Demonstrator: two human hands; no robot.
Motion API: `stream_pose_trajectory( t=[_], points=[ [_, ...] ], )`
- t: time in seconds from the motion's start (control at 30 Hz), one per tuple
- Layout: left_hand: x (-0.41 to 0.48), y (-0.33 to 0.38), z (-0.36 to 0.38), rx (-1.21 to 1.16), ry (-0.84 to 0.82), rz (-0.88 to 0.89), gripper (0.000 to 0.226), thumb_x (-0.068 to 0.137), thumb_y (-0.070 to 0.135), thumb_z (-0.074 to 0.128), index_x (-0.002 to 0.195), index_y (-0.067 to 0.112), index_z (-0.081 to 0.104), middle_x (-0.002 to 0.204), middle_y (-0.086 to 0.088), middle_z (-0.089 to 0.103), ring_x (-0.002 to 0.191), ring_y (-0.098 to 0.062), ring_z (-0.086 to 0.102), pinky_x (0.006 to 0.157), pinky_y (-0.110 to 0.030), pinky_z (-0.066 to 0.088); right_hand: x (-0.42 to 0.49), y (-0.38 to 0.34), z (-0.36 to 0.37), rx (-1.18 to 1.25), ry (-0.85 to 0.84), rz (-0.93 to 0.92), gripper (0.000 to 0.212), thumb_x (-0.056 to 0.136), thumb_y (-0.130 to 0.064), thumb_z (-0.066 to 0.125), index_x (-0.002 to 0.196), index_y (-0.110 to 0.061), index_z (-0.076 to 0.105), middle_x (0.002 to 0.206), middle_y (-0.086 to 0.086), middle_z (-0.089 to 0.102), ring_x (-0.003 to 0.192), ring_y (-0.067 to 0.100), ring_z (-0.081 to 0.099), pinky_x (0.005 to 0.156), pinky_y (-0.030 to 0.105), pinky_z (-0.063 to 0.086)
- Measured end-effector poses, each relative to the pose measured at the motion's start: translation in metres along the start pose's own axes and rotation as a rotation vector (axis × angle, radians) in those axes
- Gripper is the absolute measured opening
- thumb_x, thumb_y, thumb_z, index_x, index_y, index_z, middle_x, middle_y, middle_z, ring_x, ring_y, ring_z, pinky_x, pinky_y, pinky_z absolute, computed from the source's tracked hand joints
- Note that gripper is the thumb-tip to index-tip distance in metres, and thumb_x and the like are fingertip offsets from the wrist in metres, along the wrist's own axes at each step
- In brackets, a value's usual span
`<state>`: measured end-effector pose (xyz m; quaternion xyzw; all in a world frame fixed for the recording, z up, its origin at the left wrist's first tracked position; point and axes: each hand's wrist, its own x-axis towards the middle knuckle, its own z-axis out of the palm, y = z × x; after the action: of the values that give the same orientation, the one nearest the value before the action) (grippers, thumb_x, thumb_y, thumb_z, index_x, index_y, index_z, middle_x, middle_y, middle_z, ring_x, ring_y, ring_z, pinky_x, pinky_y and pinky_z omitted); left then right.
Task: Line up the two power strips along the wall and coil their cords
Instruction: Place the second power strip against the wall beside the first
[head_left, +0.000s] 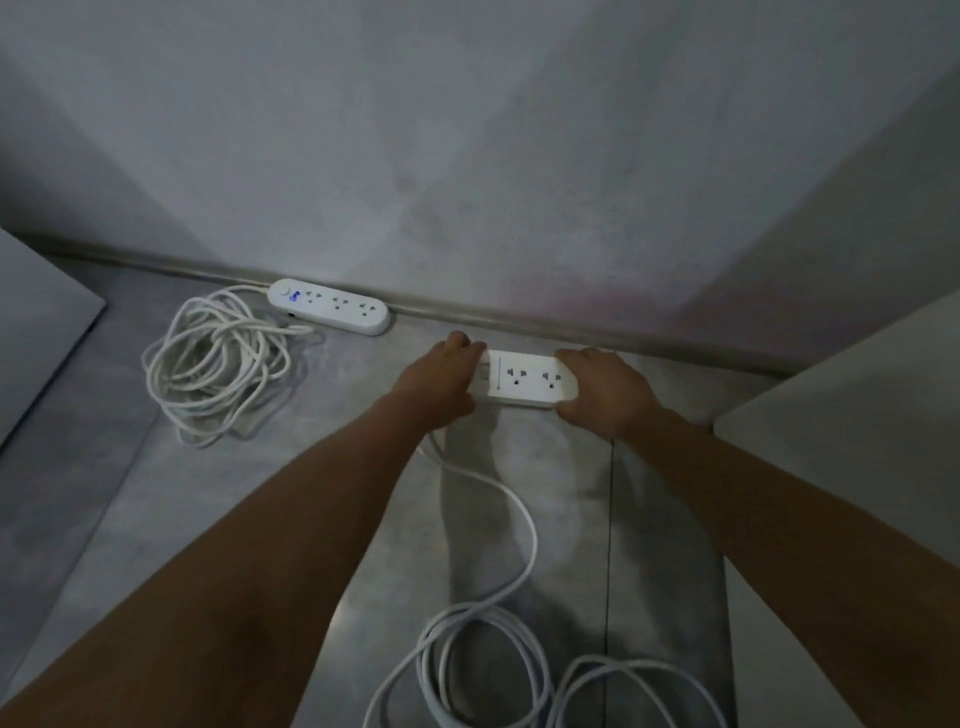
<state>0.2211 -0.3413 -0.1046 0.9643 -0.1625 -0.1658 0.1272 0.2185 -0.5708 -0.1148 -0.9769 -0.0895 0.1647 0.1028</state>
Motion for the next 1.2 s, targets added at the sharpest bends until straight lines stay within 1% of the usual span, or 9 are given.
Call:
stream_pose_trajectory(
  t=[0.17, 0.33, 0.7, 0.83, 0.9, 0.97, 1.03, 1.1, 1.2],
  points=[
    [0.03, -0.015, 0.004, 0.016, 0.012, 0.013, 0.071, 0.083, 0.013, 0.062, 0.146, 0.009, 0.029, 0.149, -0.011, 0.03, 0.131, -0.03, 0.04, 0.099, -0.04, 0.042, 0.023, 0.002, 0.005, 0.031, 0.058, 0.039, 0.073, 0.079, -0.036, 0.07, 0.143, -0.019, 0.038, 0.14, 0.007, 0.046, 0.127, 0.027, 0.045, 0.1, 0.036, 0.042],
    [0.05, -0.021, 0.013, 0.019, 0.048, 0.017, 0.068, 0.085, 0.009, 0.057, 0.146, 0.006, 0.028, 0.151, -0.011, 0.03, 0.132, -0.03, 0.041, 0.102, -0.039, 0.039, 0.042, 0.006, 0.016, 0.01, 0.11, 0.065, 0.066, 0.078, -0.039, 0.071, 0.136, -0.02, 0.045, 0.129, 0.006, 0.043, 0.117, 0.027, 0.048, 0.087, 0.037, 0.047],
    [0.07, -0.036, 0.027, 0.003, 0.067, -0.035, 0.061, 0.092, 0.007, 0.046, 0.149, 0.007, 0.025, 0.158, -0.011, 0.021, 0.135, -0.033, 0.038, 0.107, -0.042, 0.036, 0.062, 0.01, 0.028, 0.04, 0.222, 0.088, 0.068, 0.074, -0.034, 0.076, 0.13, -0.009, 0.048, 0.128, 0.01, 0.049, 0.116, 0.03, 0.048, 0.089, 0.037, 0.043],
    [0.072, -0.043, 0.029, 0.008, 0.151, -0.066, 0.049, 0.095, 0.009, 0.042, 0.144, 0.011, 0.036, 0.15, -0.01, 0.036, 0.12, -0.036, 0.052, 0.095, -0.043, 0.045, 0.063, 0.005, 0.029, 0.13, 0.279, 0.104, 0.068, 0.07, -0.03, 0.081, 0.125, -0.008, 0.049, 0.123, 0.012, 0.049, 0.106, 0.032, 0.056, 0.083, 0.042, 0.05],
    [0.072, -0.045, 0.027, -0.022, 0.188, -0.103, 0.043, 0.095, 0.012, 0.044, 0.137, 0.011, 0.044, 0.141, -0.011, 0.046, 0.111, -0.037, 0.057, 0.086, -0.042, 0.046, 0.063, 0.002, 0.026, 0.082, 0.278, 0.118, 0.064, 0.072, -0.032, 0.079, 0.123, -0.009, 0.047, 0.12, 0.012, 0.047, 0.103, 0.032, 0.055, 0.078, 0.042, 0.052],
    [0.071, -0.046, 0.026, -0.019, 0.171, -0.119, 0.041, 0.094, 0.013, 0.046, 0.135, 0.012, 0.046, 0.138, -0.011, 0.048, 0.112, -0.035, 0.057, 0.086, -0.042, 0.046, 0.063, -0.001, 0.023, 0.004, 0.251, 0.124, 0.062, 0.077, -0.034, 0.075, 0.124, -0.01, 0.043, 0.121, 0.011, 0.046, 0.105, 0.032, 0.053, 0.076, 0.041, 0.049],
    [0.069, -0.046, 0.027, 0.005, 0.11, -0.105, 0.049, 0.094, 0.014, 0.044, 0.143, 0.012, 0.037, 0.149, -0.009, 0.039, 0.126, -0.032, 0.048, 0.098, -0.042, 0.042, 0.064, -0.002, 0.019, -0.046, 0.224, 0.131, 0.061, 0.08, -0.036, 0.072, 0.126, -0.011, 0.041, 0.123, 0.011, 0.045, 0.109, 0.032, 0.05, 0.077, 0.04, 0.048],
    [0.062, -0.042, 0.029, 0.073, 0.043, -0.09, 0.059, 0.095, 0.013, 0.04, 0.151, 0.01, 0.021, 0.158, -0.01, 0.02, 0.141, -0.029, 0.03, 0.112, -0.043, 0.03, 0.062, -0.003, 0.016, -0.062, 0.181, 0.142, 0.061, 0.081, -0.038, 0.071, 0.127, -0.012, 0.04, 0.125, 0.011, 0.045, 0.113, 0.03, 0.047, 0.08, 0.038, 0.046],
    [0.042, -0.035, 0.026, 0.144, 0.025, -0.09, 0.064, 0.095, 0.013, 0.038, 0.152, 0.007, 0.01, 0.16, -0.013, 0.009, 0.147, -0.027, 0.013, 0.119, -0.043, 0.015, 0.054, -0.002, 0.006, -0.115, 0.139, 0.077, 0.06, 0.08, -0.039, 0.07, 0.127, -0.011, 0.044, 0.127, 0.011, 0.046, 0.117, 0.03, 0.042, 0.086, 0.036, 0.043]
  ],
)
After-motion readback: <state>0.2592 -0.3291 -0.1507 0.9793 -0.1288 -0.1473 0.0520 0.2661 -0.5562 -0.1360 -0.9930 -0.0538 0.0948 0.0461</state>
